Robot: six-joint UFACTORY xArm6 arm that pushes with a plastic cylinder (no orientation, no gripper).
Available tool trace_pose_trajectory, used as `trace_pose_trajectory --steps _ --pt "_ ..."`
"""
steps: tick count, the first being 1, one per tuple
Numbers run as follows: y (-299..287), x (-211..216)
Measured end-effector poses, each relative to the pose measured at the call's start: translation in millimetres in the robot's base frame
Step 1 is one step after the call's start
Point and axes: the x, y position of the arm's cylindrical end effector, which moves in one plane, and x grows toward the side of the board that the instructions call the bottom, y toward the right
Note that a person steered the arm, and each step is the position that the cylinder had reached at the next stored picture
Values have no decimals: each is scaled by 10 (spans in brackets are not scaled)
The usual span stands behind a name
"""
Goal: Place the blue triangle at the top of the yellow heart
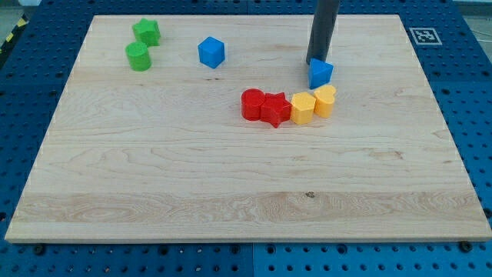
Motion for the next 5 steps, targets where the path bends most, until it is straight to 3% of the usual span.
trace_pose_trajectory --steps 3,5 --pt "106 201" --pt "-367 188"
